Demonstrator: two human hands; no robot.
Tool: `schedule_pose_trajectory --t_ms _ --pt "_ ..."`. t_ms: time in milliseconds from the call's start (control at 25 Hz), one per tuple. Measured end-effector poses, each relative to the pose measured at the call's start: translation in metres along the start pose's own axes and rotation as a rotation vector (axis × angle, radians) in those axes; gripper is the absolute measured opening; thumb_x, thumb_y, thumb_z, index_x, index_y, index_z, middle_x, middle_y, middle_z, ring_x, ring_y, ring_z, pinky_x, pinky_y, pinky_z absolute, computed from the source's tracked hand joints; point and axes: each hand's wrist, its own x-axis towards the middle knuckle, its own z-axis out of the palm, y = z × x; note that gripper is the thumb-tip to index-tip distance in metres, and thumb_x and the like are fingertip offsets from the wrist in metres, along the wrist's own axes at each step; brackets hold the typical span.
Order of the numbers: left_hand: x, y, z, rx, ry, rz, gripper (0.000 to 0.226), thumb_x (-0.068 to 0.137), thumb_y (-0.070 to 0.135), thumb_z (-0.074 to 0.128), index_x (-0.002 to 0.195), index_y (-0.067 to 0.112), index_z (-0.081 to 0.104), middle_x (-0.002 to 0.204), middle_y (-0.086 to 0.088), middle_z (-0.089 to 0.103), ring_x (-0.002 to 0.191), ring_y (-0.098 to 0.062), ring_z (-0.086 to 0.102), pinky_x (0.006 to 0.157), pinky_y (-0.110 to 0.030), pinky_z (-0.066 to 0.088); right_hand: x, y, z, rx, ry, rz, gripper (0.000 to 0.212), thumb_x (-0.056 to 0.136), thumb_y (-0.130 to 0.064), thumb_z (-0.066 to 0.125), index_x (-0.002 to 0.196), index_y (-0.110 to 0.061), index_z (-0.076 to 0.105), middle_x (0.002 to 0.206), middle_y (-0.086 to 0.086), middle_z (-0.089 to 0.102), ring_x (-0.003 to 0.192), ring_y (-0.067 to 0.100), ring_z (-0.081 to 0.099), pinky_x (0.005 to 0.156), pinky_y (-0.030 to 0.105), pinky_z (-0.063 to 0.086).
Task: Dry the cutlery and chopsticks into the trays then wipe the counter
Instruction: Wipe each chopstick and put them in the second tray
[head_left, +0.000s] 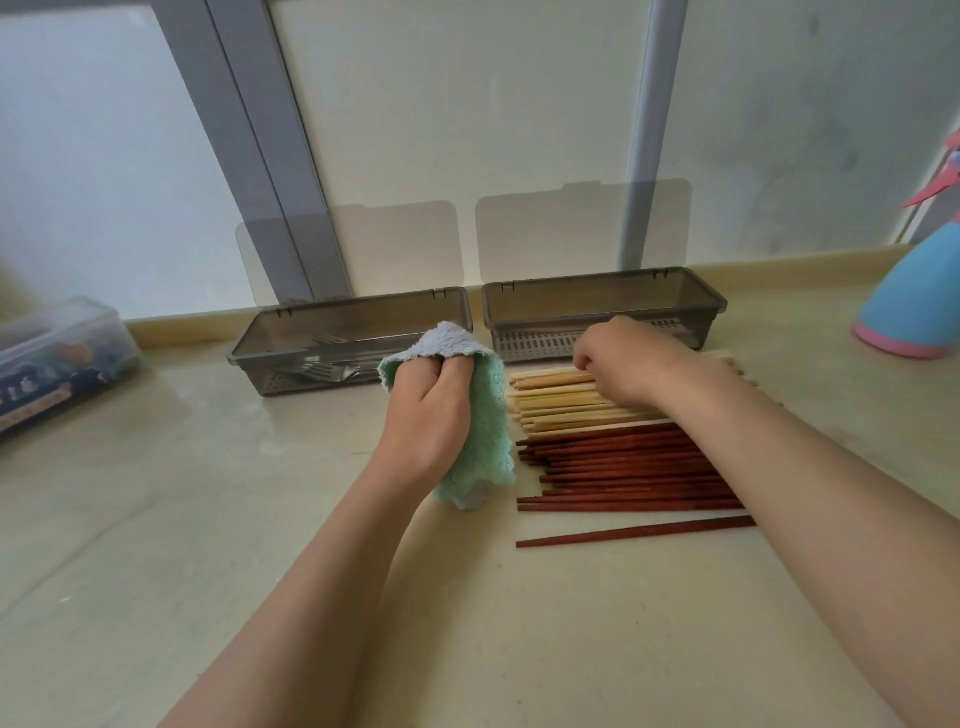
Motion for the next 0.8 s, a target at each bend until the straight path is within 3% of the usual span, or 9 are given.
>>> schedule_pose_trajectory --t_ms 200,360,480,560,640,720,800 --pt "0.002 0.0 0.0 -0.038 -0.011 -0.007 0.049 0.091 0.035 0.042 0.089 -0.012 0.053 0.088 -0.037 0.059 0.067 -0.032 0.061 0.064 -0.062 0.055 0.003 -0.001 -0.006 0.075 -0.031 0.014 0.024 0.09 -0.003 0.05 0.083 -0.021 0.064 0.089 0.001 0.064 0.079 0.023 0.062 0.075 0.041 0.056" --pt "0.0 0.001 0.0 -0.031 -0.023 0.008 0.05 0.089 0.038 0.042 0.09 -0.011 0.053 0.088 -0.037 0.059 0.068 -0.034 0.061 0.066 -0.064 0.054 -0.006 -0.005 -0.014 0.022 -0.028 -0.032 0.018 0.094 -0.003 0.047 0.09 -0.019 0.054 0.089 0.002 0.061 0.077 0.021 0.059 0.067 0.04 0.053" --pt "0.001 0.002 -0.001 -0.031 0.004 0.024 0.046 0.089 0.038 0.043 0.089 -0.006 0.057 0.09 -0.033 0.063 0.078 -0.045 0.065 0.072 -0.065 0.054 -0.021 -0.014 -0.032 0.129 0.274 -0.137 0.011 0.103 -0.011 0.048 0.097 -0.02 0.049 0.082 -0.004 0.056 0.069 0.015 0.056 0.055 0.029 0.042" --pt "0.001 0.003 -0.001 -0.029 0.016 0.035 0.045 0.089 0.038 0.044 0.091 -0.004 0.06 0.093 -0.03 0.064 0.089 -0.049 0.064 0.079 -0.066 0.054 -0.035 -0.023 -0.05 0.401 0.511 -0.211 0.008 0.104 -0.013 0.047 0.104 -0.014 0.055 0.084 -0.002 0.06 0.073 0.014 0.059 0.06 0.028 0.047" --pt "0.0 0.003 0.0 -0.031 0.018 0.049 0.043 0.091 0.035 0.045 0.092 -0.005 0.061 0.092 -0.027 0.066 0.087 -0.044 0.064 0.079 -0.06 0.054 -0.05 -0.032 -0.062 0.652 0.627 -0.224 0.011 0.104 -0.014 0.049 0.108 -0.014 0.059 0.085 -0.005 0.063 0.073 0.009 0.061 0.065 0.026 0.052" --pt "-0.002 0.006 0.0 -0.064 0.036 0.085 0.033 0.098 0.026 0.046 0.088 0.001 0.064 0.081 -0.013 0.066 0.076 -0.027 0.062 0.073 -0.045 0.052 -0.062 -0.04 -0.059 0.807 0.536 -0.217 0.011 0.103 -0.016 0.05 0.104 -0.021 0.06 0.084 -0.006 0.063 0.068 0.012 0.063 0.062 0.028 0.056" --pt "-0.006 0.013 0.0 -0.143 0.026 0.107 0.029 0.095 0.026 0.046 0.077 0.019 0.067 0.073 0.003 0.061 0.073 -0.015 0.055 0.071 -0.037 0.046 -0.071 -0.046 -0.042 0.857 0.374 -0.212 0.013 0.102 -0.017 0.052 0.1 -0.027 0.06 0.086 -0.006 0.063 0.068 0.012 0.062 0.063 0.029 0.056"
